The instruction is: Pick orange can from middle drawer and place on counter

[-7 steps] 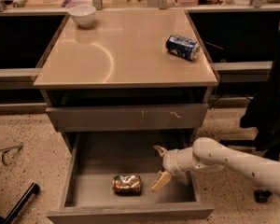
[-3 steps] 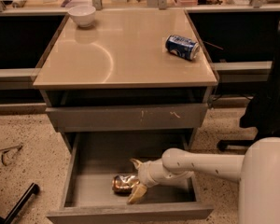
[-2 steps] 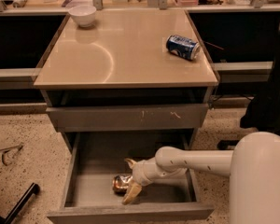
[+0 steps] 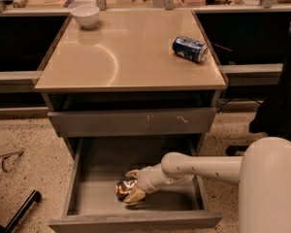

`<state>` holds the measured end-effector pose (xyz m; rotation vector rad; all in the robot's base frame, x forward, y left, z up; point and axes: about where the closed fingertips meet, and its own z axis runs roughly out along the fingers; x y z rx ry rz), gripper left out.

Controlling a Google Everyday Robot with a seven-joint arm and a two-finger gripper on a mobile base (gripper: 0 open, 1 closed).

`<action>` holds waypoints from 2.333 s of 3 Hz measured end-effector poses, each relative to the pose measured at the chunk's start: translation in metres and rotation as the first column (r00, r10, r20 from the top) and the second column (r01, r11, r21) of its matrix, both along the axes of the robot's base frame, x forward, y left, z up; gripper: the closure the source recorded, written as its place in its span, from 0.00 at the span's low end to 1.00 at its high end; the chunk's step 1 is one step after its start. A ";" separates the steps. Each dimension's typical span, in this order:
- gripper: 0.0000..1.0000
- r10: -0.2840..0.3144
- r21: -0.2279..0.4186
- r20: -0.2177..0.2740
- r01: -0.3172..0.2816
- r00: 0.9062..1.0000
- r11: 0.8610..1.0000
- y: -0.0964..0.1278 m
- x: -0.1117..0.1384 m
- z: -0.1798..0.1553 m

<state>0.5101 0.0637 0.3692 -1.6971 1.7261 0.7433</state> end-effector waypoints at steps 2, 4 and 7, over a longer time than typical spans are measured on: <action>0.88 0.004 0.033 0.038 -0.005 0.999 0.999 -0.008 -0.001 0.032; 1.00 0.026 0.039 0.244 -0.037 0.969 0.999 -0.021 -0.010 0.182; 1.00 0.117 -0.029 0.404 -0.116 0.907 0.993 0.004 -0.023 0.353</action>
Offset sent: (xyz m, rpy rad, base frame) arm 0.0002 -0.0244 0.0882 0.0847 -0.1052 0.0064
